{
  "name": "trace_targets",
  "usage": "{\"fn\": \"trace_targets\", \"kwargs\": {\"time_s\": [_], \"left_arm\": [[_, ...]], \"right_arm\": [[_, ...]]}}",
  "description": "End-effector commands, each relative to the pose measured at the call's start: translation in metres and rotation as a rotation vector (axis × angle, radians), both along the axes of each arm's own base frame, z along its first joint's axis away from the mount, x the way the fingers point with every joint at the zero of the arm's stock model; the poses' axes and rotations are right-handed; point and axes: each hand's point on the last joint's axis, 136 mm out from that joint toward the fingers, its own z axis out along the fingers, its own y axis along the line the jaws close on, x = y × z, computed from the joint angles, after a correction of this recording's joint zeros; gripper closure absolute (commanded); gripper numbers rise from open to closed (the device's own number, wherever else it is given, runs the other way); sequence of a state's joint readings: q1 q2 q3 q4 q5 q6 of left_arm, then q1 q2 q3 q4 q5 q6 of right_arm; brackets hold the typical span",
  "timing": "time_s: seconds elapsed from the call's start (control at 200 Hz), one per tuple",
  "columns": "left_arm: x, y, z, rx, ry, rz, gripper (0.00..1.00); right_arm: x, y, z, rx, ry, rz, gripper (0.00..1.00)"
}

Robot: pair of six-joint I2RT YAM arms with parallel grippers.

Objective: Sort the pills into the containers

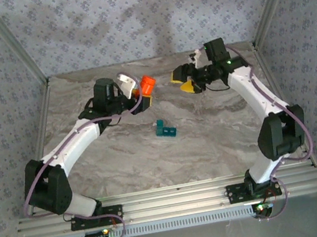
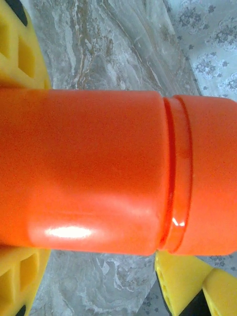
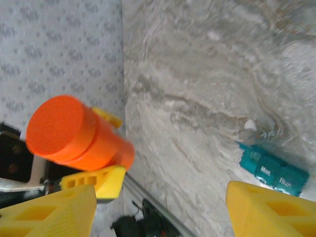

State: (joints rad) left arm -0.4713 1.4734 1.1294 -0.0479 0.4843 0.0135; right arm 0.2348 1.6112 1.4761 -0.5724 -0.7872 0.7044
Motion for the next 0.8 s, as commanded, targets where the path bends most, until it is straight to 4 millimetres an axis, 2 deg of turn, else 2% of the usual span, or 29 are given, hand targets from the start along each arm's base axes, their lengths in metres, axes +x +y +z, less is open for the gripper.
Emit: {"fn": "trace_targets", "kwargs": {"time_s": [0.0, 0.05, 0.225, 0.555, 0.795], "left_arm": [[-0.001, 0.003, 0.021, -0.003, -0.026, 0.005, 0.93], [-0.001, 0.002, 0.021, 0.003, -0.025, -0.002, 1.0], [-0.003, -0.001, 0.018, 0.005, -0.017, -0.032, 1.0], [-0.008, -0.019, 0.009, 0.038, 0.046, -0.118, 1.0], [-0.013, -0.029, 0.007, 0.071, 0.051, -0.153, 1.0]], "right_arm": [[0.019, -0.012, 0.015, -0.001, -0.075, -0.157, 0.29], [0.02, -0.016, 0.017, -0.012, -0.087, -0.19, 0.29], [0.021, -0.018, 0.024, -0.049, -0.123, -0.238, 0.3], [0.028, -0.001, 0.034, -0.085, -0.161, -0.25, 0.28], [0.033, 0.02, 0.039, -0.071, -0.172, -0.206, 0.25]]}}
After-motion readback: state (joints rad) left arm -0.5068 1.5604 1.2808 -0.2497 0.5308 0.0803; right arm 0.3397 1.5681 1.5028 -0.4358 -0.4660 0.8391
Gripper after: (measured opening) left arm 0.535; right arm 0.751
